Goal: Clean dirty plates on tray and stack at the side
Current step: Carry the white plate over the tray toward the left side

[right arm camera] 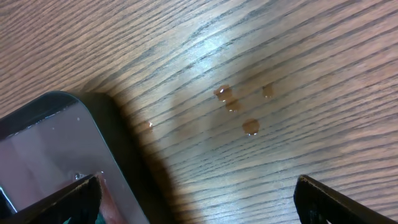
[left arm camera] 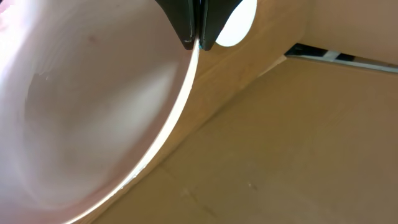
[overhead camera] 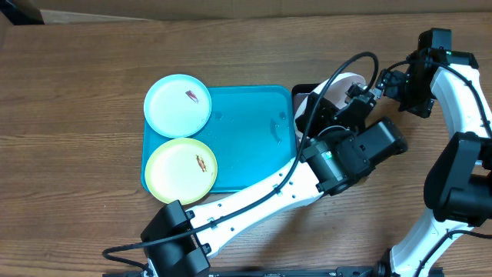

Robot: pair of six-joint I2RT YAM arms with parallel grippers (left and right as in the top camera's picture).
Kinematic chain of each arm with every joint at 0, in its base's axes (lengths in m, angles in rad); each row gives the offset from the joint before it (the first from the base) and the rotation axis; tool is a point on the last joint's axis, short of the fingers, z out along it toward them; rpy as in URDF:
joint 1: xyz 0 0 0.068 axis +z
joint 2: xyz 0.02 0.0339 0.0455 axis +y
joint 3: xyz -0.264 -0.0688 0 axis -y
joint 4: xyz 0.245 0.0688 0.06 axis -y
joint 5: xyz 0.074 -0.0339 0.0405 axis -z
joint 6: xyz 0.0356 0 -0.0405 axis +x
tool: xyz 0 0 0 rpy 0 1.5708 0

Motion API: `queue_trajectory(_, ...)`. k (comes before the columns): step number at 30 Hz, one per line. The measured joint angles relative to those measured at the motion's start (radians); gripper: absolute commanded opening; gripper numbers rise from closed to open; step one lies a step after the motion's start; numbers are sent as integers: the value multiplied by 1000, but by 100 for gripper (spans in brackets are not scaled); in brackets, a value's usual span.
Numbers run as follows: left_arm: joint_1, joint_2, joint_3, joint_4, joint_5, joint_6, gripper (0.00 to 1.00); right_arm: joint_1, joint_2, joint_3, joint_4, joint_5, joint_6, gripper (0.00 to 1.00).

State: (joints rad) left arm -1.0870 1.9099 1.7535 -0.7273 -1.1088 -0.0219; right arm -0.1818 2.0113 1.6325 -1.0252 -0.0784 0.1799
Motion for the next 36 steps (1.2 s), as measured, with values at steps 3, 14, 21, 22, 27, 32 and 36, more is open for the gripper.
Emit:
queue_trajectory(3,2,0,0,11,-11,5,4,0,0,0,0,0,0,100)
queue_trajectory(14,2,0,0,20,-8,-9,4,0,0,0,0,0,0,100)
queue_trajectory(21,-16,0,0,42,-18,26,4,0,0,0,0,0,0,100)
queue_trajectory(22,-18,0,0,43,-25,24,4,0,0,0,0,0,0,100)
queue_trajectory(27,-19,0,2,2,-19,24,4,0,0,0,0,0,0,100)
queue_trajectory(32,-12,0,2,-25,87,-36,4,0,0,0,0,0,0,100)
queue_trajectory(36,8,0,2,-55,218,-102,4,0,0,0,0,0,0,100)
